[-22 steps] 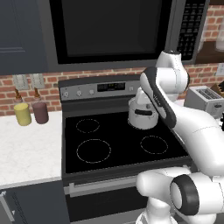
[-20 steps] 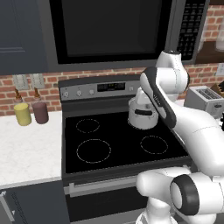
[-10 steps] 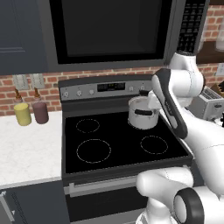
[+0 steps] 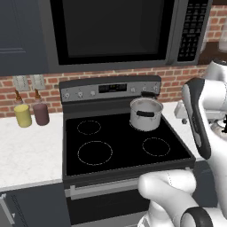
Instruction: Pick the kettle from the counter and place it on a stove burner. Then turn the burner on.
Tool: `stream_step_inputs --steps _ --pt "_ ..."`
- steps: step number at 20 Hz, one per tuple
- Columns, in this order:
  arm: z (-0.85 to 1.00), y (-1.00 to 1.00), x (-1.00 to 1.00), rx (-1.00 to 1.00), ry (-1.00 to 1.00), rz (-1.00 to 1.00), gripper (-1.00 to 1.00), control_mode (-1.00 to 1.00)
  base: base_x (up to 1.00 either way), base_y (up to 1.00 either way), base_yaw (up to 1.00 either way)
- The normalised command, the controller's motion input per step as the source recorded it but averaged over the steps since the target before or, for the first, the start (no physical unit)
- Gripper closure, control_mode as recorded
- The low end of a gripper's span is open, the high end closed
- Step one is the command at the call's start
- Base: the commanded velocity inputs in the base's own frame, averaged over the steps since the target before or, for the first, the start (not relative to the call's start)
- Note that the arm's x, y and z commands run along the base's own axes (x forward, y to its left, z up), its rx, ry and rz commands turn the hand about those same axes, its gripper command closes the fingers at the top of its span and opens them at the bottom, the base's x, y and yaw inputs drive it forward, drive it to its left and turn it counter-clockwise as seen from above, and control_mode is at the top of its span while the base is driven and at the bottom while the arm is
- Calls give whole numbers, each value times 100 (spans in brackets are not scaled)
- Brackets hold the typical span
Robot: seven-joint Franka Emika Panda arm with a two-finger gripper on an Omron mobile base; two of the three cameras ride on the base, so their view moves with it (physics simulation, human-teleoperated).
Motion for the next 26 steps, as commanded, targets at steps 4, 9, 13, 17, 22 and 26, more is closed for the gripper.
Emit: stream_step_inputs --steps 4,9,13,17,22,26 --pt "0 -100 -2 0 0 -14 -100 -100 0 0 0" --pt "0 -100 18 0 0 -8 -100 -100 0 0 0" --pt "0 -93 72 0 0 -1 -100 -100 0 0 0" --pt "-1 -58 87 0 0 0 -100 -100 0 0 0" --pt "-21 -42 94 0 0 0 -100 -100 0 0 0" --pt "-40 -59 79 0 3 0 -100 -100 0 0 0"
